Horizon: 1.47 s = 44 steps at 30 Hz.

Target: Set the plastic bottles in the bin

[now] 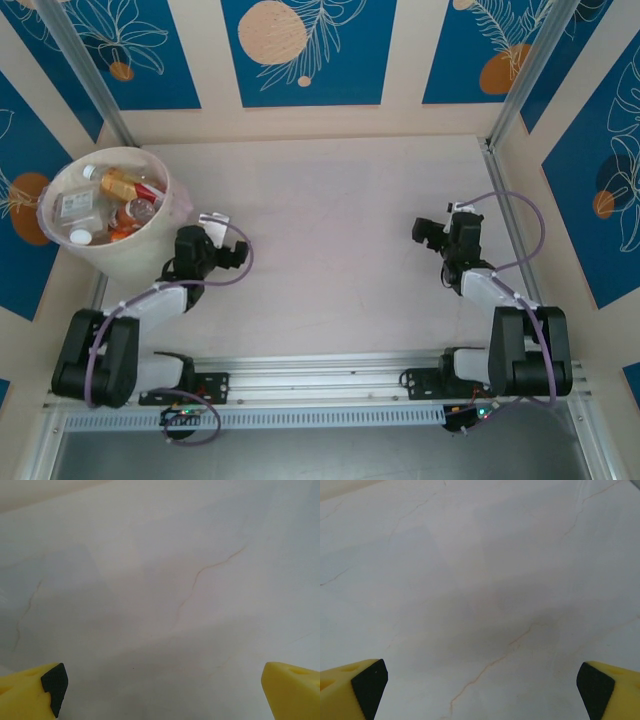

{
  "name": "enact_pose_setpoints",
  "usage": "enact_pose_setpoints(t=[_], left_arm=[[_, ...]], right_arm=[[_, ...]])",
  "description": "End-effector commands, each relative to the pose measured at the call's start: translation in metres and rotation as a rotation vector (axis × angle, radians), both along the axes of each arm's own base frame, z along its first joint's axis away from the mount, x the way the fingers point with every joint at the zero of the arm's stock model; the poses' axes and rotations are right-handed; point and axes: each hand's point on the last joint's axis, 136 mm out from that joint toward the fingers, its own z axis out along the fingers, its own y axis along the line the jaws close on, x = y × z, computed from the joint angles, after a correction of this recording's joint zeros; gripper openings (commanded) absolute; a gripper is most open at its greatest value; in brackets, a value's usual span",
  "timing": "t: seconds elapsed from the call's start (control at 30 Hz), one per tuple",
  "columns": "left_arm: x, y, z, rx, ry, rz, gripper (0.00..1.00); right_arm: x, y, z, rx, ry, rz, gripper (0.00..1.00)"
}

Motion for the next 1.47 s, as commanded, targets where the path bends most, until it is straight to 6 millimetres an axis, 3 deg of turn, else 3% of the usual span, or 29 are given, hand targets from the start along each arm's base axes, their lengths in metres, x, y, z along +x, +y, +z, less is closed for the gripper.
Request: enact_pose_setpoints(t=[0.0, 0.17, 0.3, 0.4, 0.5, 0.67, 0.73, 0.8, 0.87, 1.43], left_arm=[[0.019, 0.012, 0.012, 0.015, -0.101, 0.023, 1.00], [0.029, 0.015, 0.007, -0.042, -0.114, 0.025, 1.00], [0.020, 0.027, -0.002, -0.065, -0.231, 0.081, 1.00], [0.032, 0.065, -0.009, -0.034, -0.138, 0.324, 1.00], [0.028, 0.071, -0.005, -0.025, -0.162, 0.373, 1.00], [0.028, 0.071, -0.005, -0.026, -0.166, 0.372, 1.00], [0.028, 0.071, -0.004, -0.027, -0.167, 0.369, 1.00], [0.028, 0.070, -0.005, -0.029, -0.165, 0.362, 1.00], [0.028, 0.069, -0.005, -0.030, -0.165, 0.360, 1.00], [0.028, 0.069, -0.005, -0.029, -0.164, 0.359, 1.00]], right_arm=[[0.013, 0.006, 0.011, 0.005, -0.077, 0.051, 0.99], [0.018, 0.017, 0.008, 0.030, -0.106, 0.112, 0.99], [0.018, 0.024, 0.007, 0.028, -0.138, 0.158, 0.99], [0.018, 0.026, 0.013, -0.012, -0.193, 0.177, 0.99], [0.013, 0.024, 0.016, -0.065, -0.270, 0.161, 0.99], [0.004, 0.039, 0.009, -0.119, -0.355, 0.214, 0.99], [0.012, 0.045, 0.000, -0.128, -0.325, 0.243, 0.99], [0.033, 0.034, -0.011, -0.106, -0.186, 0.172, 1.00], [0.028, 0.031, -0.009, -0.043, -0.219, 0.208, 0.99], [0.030, 0.041, -0.011, -0.064, -0.199, 0.254, 0.99]])
